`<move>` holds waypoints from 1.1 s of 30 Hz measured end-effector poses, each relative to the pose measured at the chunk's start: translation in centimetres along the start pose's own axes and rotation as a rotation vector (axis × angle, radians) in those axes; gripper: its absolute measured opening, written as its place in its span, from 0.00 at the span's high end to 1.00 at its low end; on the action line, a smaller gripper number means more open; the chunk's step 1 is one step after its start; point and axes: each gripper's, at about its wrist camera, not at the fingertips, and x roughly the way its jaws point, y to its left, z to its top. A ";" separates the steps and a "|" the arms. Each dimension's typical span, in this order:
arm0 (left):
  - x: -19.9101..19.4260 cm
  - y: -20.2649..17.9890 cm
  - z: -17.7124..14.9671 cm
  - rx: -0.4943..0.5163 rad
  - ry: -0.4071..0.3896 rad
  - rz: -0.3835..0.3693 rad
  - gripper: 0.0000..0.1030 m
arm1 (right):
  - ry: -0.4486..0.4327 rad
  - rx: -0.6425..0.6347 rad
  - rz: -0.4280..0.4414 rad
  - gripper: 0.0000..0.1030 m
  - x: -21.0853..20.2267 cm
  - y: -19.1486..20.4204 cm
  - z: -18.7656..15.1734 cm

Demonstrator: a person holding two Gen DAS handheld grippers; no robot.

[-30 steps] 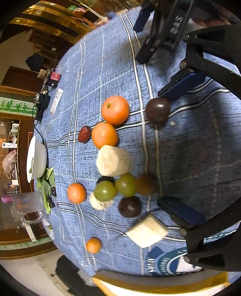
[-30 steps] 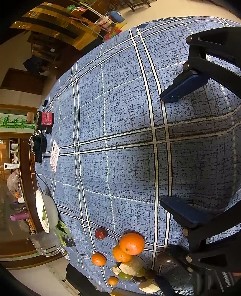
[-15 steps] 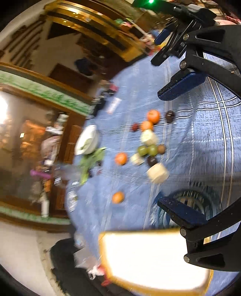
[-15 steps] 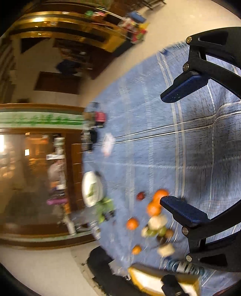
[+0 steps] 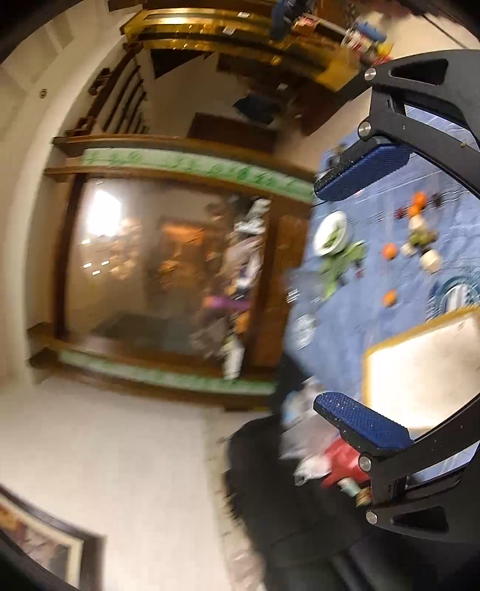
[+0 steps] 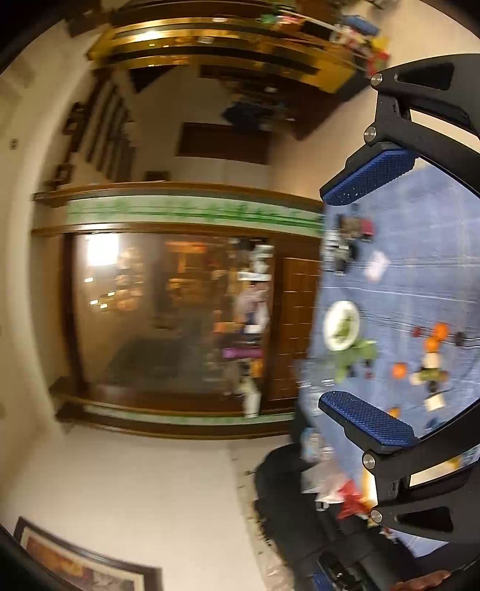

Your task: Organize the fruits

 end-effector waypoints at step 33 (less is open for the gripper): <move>20.8 -4.8 -21.4 0.094 0.589 -0.096 0.04 | 0.614 0.070 0.258 0.30 17.6 1.8 -26.9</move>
